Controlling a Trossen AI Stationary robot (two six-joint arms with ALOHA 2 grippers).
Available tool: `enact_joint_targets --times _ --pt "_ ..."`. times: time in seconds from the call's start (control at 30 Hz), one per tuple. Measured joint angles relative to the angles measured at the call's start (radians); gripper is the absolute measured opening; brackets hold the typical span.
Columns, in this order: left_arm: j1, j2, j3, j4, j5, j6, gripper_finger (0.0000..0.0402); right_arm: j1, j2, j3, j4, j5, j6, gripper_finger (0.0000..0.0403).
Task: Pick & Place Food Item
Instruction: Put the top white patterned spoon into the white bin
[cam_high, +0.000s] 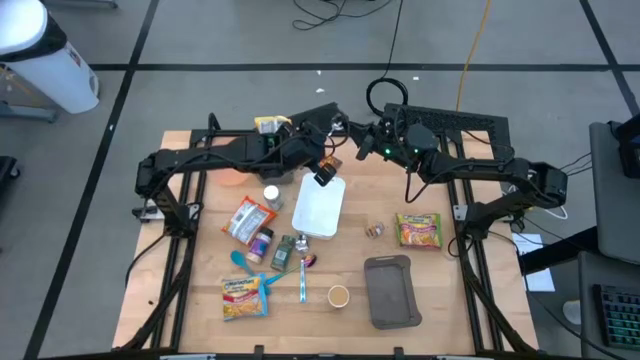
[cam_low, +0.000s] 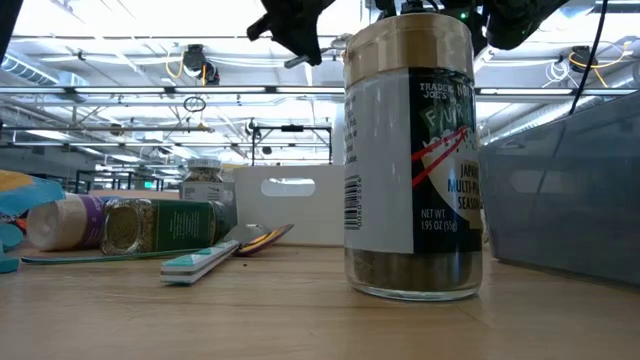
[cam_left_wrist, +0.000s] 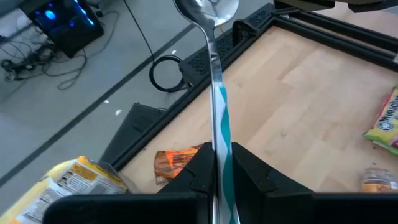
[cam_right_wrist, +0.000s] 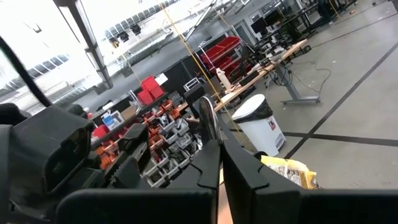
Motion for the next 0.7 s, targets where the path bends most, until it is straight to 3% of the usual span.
enact_joint_targets --times 0.43,0.7 --pt "0.049 -0.03 -0.002 0.015 0.189 -0.018 0.0027 -0.003 0.002 0.0 0.072 -0.05 -0.057 0.0087" --pt "0.053 -0.031 -0.002 0.008 0.214 -0.054 0.0027 -0.01 0.002 0.001 0.099 -0.037 -0.059 0.0147"
